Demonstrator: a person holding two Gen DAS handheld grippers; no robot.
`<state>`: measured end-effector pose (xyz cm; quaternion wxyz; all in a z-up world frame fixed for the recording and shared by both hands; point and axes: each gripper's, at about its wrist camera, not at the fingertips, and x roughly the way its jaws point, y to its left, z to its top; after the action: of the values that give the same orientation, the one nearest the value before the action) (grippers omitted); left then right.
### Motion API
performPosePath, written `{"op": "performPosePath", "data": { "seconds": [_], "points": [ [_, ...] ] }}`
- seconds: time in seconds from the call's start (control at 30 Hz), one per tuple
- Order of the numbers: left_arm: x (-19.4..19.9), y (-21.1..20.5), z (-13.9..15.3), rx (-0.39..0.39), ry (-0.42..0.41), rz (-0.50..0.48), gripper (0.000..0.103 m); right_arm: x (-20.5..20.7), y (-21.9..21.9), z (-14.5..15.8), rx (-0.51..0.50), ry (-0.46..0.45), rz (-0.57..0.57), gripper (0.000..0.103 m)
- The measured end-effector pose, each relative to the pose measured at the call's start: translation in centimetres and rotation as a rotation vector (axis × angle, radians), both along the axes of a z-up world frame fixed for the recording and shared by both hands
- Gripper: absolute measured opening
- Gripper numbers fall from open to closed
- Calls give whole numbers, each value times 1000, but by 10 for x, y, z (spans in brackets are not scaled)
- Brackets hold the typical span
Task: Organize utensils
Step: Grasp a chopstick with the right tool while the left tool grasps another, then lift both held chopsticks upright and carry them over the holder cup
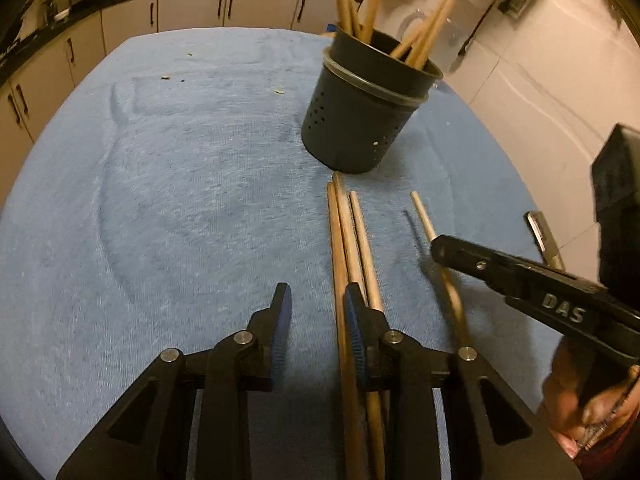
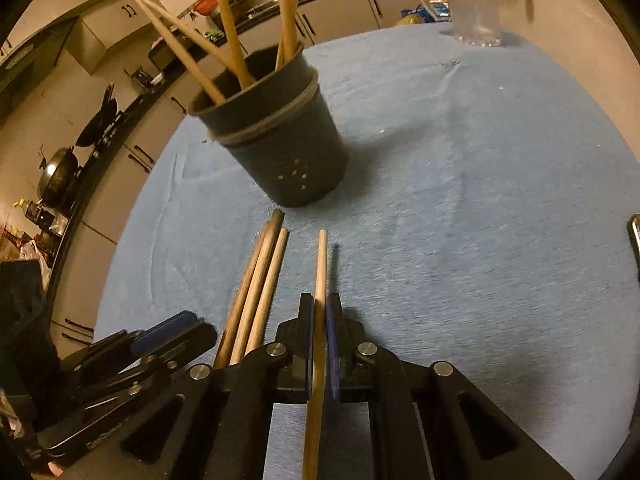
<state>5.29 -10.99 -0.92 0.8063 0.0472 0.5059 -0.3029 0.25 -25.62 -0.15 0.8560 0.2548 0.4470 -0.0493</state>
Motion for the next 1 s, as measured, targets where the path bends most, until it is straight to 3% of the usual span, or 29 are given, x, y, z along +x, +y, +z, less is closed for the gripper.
{"op": "performPosePath", "data": {
  "seconds": [0.73,0.93,1.0],
  "points": [
    [14,-43,1,145,-49,-21,21,-10,-12,6,32,-44,-4,6],
    [23,-53,-1,184,-82,0,7,-12,-10,8,27,-50,-6,7],
    [21,-47,0,149,-72,-1,6,-13,-10,8,29,-50,-5,7]
  ]
}}
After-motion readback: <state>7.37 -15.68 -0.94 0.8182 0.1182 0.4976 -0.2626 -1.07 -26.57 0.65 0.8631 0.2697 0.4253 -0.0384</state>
